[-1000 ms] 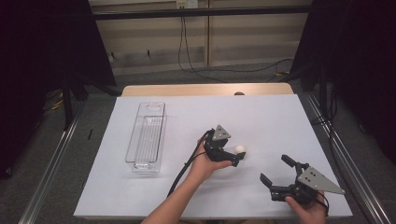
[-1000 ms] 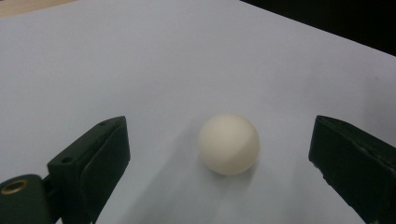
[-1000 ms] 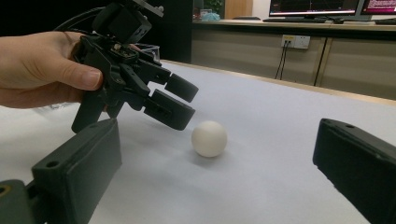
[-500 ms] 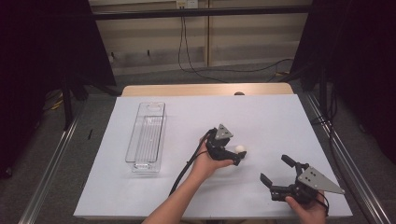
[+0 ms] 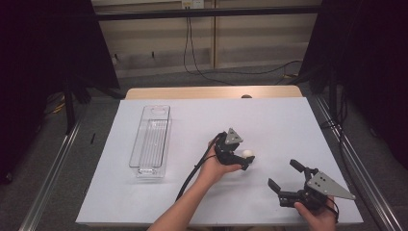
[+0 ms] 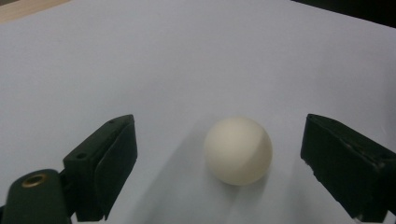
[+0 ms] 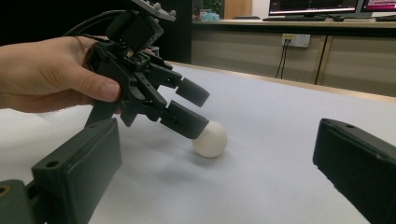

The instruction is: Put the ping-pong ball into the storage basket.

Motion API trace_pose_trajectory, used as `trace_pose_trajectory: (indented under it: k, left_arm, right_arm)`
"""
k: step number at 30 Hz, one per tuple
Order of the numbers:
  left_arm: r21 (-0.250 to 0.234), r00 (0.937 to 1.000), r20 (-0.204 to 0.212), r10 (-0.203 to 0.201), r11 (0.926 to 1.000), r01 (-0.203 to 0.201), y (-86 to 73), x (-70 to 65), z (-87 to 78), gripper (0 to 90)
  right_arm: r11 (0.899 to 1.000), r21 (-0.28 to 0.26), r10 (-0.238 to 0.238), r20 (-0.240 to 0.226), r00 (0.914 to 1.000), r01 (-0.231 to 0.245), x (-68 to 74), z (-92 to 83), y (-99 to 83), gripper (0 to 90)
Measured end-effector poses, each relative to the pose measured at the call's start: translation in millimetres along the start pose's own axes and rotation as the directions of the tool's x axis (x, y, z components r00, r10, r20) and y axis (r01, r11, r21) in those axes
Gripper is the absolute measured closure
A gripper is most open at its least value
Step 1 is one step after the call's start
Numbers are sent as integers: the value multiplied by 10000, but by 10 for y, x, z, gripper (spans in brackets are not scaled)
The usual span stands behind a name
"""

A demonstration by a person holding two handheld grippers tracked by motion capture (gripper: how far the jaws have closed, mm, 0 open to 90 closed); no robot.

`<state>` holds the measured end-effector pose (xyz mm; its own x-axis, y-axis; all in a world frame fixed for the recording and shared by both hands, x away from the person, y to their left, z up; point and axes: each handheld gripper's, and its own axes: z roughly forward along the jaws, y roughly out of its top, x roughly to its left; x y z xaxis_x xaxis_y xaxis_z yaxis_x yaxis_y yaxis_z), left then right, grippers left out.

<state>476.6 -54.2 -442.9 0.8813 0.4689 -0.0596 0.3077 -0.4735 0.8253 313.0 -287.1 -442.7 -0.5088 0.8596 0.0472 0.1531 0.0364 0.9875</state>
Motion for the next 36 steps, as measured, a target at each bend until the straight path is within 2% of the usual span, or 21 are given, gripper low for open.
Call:
trace_pose_trajectory:
  k: [3,4,5,10,13,16,17,18,19,21,24,25,27,29,30,32,36]
  left_arm:
    - [228,9997,235,59,9997,-64,-2,-10,47,169]
    - [296,9998,174,139,9995,-144,-1,-16,61,171]
    - [233,9993,352,138,9996,-146,1,-18,81,179]
    - [401,9986,417,335,9986,-352,19,-28,127,256]
    - [816,9986,423,323,9960,-357,22,-39,138,290]
    - [701,9979,520,386,9966,-422,8,-52,173,325]
    - [960,9979,474,437,9942,-481,16,-53,166,339]
    - [966,9978,505,423,9942,-471,13,-53,173,341]
    - [685,9977,588,343,9969,-383,-4,-62,202,350]
    - [896,9983,444,376,9951,-414,-2,-63,201,361]
    - [833,9980,549,301,9959,-346,-7,-51,205,406]
    - [994,9973,574,455,9937,-511,-2,-38,192,410]
    - [958,9977,526,420,9943,-469,-2,-40,190,414]
    - [1172,9980,462,425,9920,-476,2,-36,181,427]
    - [1019,9975,577,401,9937,-458,-14,-29,201,428]
    - [1230,9978,494,433,9912,-491,-12,-27,196,432]
    - [1102,9974,638,323,9931,-393,-23,-32,214,471]
  right_arm:
    - [10000,-18,-18,-15,10000,18,-3,-11,4,8]
    - [9999,-63,91,25,10000,-91,-1,-10,6,8]
    - [9999,-50,87,12,10000,-87,-6,-12,6,8]
    - [9999,-69,75,-25,10000,-75,-5,-8,6,8]
    - [10000,-68,65,-17,10000,-65,-10,-8,2,8]
    - [10000,-52,42,-30,10000,-42,-20,-13,2,8]
    - [10000,-56,49,12,10000,-48,-20,-14,3,8]
    - [10000,-66,69,12,10000,-69,-18,-17,5,8]
    - [9999,-92,82,41,10000,-81,-15,-19,8,8]
    - [9999,-86,93,29,10000,-93,-11,-19,10,8]
    - [9999,-87,55,16,10000,-55,-8,-11,7,8]
    - [10000,-87,35,1,10000,-35,-9,-10,7,8]
    - [9999,-93,39,-10,10000,-39,-11,-8,5,8]
    - [10000,-96,17,18,10000,-17,-12,-10,6,8]
    - [9999,-97,31,21,10000,-31,-12,-11,7,8]
    - [10000,-91,37,24,10000,-37,-12,-11,7,8]
    - [9999,-109,86,7,10000,-86,-12,-16,11,8]
